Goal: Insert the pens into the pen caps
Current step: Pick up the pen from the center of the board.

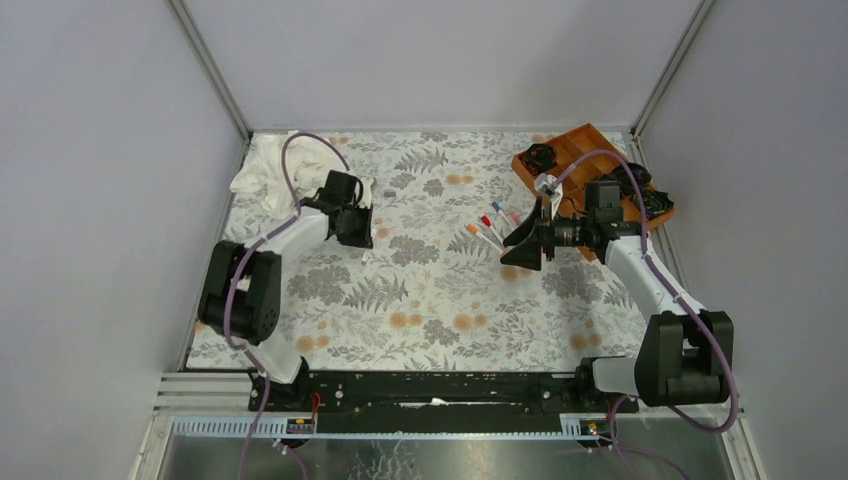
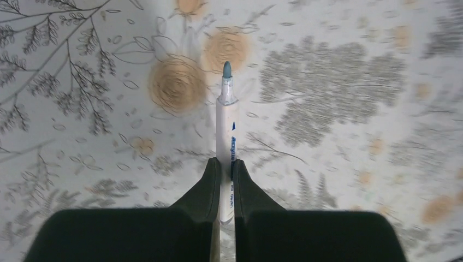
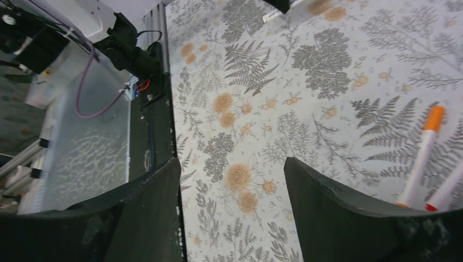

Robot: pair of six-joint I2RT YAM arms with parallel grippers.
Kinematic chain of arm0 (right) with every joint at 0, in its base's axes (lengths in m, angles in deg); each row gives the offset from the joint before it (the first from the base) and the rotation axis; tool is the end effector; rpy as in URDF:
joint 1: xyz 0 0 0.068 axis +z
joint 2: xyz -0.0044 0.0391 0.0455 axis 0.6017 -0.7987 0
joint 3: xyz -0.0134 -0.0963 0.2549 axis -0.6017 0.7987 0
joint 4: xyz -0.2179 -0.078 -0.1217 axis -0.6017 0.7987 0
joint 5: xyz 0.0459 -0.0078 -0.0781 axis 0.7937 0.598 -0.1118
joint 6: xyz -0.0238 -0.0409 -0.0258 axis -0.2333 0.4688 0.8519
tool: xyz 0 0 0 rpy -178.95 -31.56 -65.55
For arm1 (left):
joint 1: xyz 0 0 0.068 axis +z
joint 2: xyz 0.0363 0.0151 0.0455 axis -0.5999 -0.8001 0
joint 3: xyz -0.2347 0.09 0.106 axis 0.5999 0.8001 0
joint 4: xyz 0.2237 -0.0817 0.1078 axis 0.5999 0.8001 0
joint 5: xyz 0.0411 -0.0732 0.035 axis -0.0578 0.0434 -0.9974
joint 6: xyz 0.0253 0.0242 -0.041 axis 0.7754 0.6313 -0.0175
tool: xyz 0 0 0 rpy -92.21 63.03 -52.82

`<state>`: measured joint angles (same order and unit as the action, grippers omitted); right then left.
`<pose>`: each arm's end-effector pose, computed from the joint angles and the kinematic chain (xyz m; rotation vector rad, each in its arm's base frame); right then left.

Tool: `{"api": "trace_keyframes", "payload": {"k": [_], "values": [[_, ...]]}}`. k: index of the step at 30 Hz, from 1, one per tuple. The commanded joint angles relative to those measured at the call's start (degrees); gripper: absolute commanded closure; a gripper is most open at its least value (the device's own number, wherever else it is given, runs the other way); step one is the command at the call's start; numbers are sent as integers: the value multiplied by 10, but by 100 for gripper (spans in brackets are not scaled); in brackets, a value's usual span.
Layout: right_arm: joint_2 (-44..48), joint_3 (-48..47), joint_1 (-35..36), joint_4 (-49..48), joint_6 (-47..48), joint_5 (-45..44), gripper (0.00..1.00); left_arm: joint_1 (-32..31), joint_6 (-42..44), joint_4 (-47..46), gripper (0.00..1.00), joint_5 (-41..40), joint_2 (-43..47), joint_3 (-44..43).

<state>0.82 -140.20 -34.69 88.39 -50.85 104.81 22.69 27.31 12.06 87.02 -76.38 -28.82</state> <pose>0.2551 0.0445 0.2649 -1.0123 1.6531 1.2035 0.3354 -0.0918 0.1801 0.3075 2.6804 -0.3550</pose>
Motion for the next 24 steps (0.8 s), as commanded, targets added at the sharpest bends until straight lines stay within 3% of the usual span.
{"api": "trace_keyframes", "payload": {"k": [1, 7, 12, 15, 19, 24], "values": [[-19, 22, 30, -110, -125, 52, 22, -7, -141, -183, 100, 90, 122, 98], [-32, 58, 90, -249, -271, 59, 18, -33, -315, -519, 100, 171, 288, 305], [-39, 69, 140, -285, -317, 55, 17, -141, -399, -741, 100, 88, 345, 410], [-39, 91, 166, -370, -399, 46, 17, -219, -420, -883, 100, 9, 337, 446], [-36, 134, 176, -548, -562, 25, 18, -283, -438, -1001, 100, -69, 290, 452], [-38, 139, 186, -544, -564, 15, 19, -328, -437, -1064, 100, -128, 235, 422]]}}
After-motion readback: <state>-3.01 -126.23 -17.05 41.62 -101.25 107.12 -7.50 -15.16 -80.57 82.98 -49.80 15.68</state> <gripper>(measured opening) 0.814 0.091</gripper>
